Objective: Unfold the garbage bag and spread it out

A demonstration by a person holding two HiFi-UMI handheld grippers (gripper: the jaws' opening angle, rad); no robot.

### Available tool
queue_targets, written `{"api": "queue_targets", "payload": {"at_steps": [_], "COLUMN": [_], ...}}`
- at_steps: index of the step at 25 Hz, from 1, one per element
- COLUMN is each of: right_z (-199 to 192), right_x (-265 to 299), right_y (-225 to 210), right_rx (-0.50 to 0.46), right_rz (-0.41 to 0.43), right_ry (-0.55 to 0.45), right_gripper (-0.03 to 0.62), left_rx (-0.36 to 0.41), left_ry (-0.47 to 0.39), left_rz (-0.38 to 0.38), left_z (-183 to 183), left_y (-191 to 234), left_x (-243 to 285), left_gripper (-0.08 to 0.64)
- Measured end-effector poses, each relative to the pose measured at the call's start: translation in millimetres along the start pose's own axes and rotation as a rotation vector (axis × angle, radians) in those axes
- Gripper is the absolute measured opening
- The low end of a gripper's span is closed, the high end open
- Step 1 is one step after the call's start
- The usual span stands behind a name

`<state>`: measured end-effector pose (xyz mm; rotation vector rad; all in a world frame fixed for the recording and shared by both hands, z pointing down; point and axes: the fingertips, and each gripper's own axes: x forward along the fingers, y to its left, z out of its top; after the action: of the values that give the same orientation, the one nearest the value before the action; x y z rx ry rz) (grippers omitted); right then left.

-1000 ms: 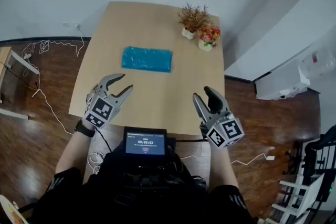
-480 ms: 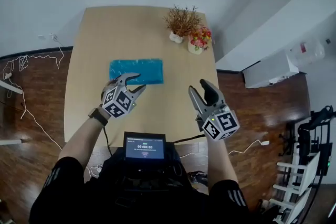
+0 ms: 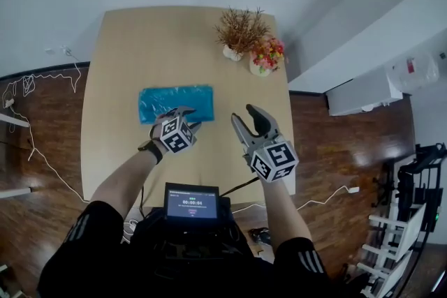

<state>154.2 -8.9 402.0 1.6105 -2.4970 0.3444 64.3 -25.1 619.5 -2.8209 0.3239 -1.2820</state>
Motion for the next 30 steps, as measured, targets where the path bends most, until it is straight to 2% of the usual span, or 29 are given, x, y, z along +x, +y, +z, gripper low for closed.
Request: {"api": "queue_targets", "payload": {"at_steps": [7,12,16,21,24,30], "right_z": [-70,-112,-139,-158,-168,-183], "right_x": [33,45,51,51,52,61], "right_y": [-37,-52,-59,-64,-69,-79], "right_rx": [0.036,0.071,0.105,0.118,0.121,0.132], "right_rz": [0.002,0.032,0.044,0.059,0.061,0.062], "right_ry": [0.142,0.215,0.258,0.285,0.303,0.325], "right_gripper": [0.215,0.215,0.215,0.215,0.215,0.215], "left_rx": [0.023,0.005,-0.021,-0.103,-0.168,-0.215], "left_ry": [0.130,0.186,0.250,0.191,0.141,0.016], "left_rz": [-0.003,0.014,0.018,0.011,-0.003,-0.055], "left_z": [-23,-28,-46,-29,-19,18], "left_y": [-3,-1,2,6,7,3], "left_x": [74,105,121,116,115,117], "left_gripper": [0.178,0.178,0.164,0.056,0.016,0.000]}}
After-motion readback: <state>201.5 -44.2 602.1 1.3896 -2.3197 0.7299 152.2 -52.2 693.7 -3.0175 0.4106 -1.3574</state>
